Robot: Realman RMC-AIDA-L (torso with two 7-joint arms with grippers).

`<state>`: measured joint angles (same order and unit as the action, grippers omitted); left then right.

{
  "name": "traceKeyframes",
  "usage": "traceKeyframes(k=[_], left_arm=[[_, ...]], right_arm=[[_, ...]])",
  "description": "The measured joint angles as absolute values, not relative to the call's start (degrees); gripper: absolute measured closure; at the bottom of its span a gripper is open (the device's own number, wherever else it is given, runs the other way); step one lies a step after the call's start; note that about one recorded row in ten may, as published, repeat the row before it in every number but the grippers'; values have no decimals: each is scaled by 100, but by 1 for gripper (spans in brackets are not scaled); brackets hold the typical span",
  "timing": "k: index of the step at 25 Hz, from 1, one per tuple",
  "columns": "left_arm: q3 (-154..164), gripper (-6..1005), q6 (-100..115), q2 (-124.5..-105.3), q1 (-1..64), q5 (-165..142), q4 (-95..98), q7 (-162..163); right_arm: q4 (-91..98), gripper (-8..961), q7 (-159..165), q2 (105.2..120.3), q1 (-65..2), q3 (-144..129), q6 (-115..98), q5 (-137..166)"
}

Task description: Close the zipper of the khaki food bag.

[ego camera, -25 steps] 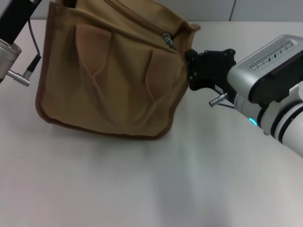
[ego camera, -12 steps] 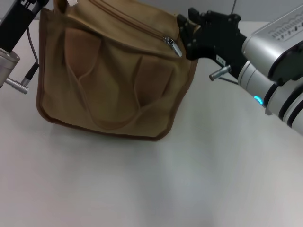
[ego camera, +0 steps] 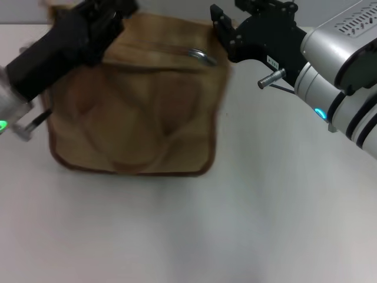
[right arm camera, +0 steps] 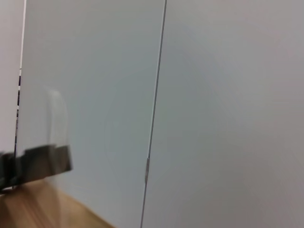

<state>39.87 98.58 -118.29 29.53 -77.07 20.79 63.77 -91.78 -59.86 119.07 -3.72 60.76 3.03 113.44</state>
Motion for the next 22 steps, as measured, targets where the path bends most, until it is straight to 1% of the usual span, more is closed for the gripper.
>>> traceKeyframes(k=[2, 3, 8, 10, 11, 14, 16, 22], left_arm=[[4134, 874, 9879, -11822, 2706, -7716, 2511, 6384], [4209, 835, 9898, -11821, 2549, -7717, 2763, 6385], [4323, 637, 10251, -11777, 2144, -7795, 3368, 6469], [4324, 428, 10491, -11717, 2085, -7988, 3429, 6470], [4325, 397, 10667, -11670, 2069, -8214, 3449, 6470], [4313, 303, 10844, -11645, 2062, -8434, 3451, 6470], [4304, 241, 10864, -11653, 2052, -8464, 3430, 6468], [4306, 241, 10889, -11695, 2030, -8472, 3421, 6463]], right_arm=[[-9180, 661, -5986, 11908, -381, 6081, 298, 11353], [-9180, 642, -5986, 11909, -393, 6083, 297, 11353], [-9221, 429, -5986, 11915, -444, 6083, 256, 11327], [-9266, 388, -5985, 11916, -440, 6084, 240, 11320], [-9297, 368, -5976, 11915, -432, 6091, 247, 11314], [-9474, 306, -5952, 11912, -391, 6153, 342, 11291], [-9559, 308, -5955, 11911, -385, 6253, 449, 11304], [-9637, 312, -5964, 11916, -503, 6985, 1431, 11286]])
